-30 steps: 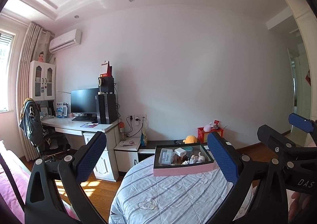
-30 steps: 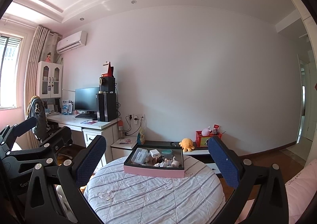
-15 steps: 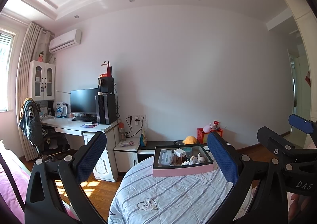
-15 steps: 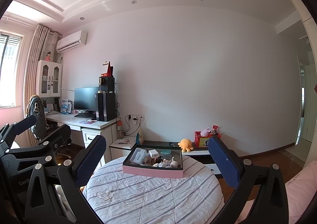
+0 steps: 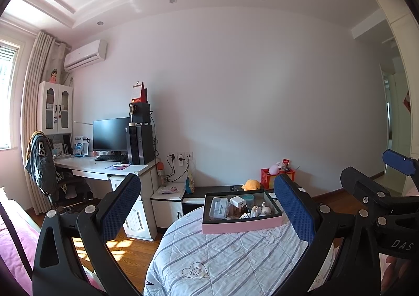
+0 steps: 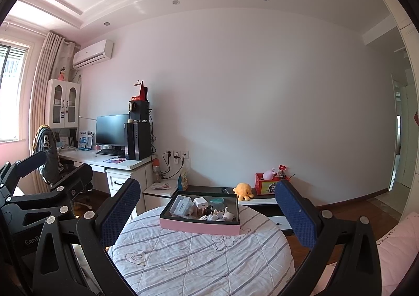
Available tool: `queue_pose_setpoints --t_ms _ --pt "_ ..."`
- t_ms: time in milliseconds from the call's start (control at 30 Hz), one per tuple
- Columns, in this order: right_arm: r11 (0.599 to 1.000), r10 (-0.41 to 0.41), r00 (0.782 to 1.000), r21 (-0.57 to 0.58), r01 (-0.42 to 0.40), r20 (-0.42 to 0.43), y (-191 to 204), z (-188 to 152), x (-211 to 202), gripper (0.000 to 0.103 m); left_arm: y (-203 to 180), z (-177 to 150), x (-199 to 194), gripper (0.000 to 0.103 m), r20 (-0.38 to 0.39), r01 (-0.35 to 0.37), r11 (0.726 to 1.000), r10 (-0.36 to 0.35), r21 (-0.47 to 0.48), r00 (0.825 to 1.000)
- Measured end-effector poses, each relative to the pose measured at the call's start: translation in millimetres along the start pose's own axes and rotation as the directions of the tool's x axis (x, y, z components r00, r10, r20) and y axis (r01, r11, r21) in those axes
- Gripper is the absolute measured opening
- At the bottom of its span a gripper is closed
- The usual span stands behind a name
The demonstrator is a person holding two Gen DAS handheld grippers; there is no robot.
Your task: Organize rigid objects
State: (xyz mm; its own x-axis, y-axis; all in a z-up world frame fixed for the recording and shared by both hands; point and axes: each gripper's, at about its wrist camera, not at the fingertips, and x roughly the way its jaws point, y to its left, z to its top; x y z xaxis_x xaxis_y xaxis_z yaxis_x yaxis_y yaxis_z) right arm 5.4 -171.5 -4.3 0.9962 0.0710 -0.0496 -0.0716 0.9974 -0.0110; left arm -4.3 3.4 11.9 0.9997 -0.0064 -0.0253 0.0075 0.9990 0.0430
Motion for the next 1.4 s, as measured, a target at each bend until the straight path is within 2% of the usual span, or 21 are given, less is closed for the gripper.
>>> queue_pose_setpoints --t_ms 1400 --pt "1.000 -0.002 1.000 0.001 0.002 -0.007 1.6 -0.2 2.4 0.103 5.8 -1.6 -3.4 0.103 0.005 0.002 1.000 -0.002 0.001 1.000"
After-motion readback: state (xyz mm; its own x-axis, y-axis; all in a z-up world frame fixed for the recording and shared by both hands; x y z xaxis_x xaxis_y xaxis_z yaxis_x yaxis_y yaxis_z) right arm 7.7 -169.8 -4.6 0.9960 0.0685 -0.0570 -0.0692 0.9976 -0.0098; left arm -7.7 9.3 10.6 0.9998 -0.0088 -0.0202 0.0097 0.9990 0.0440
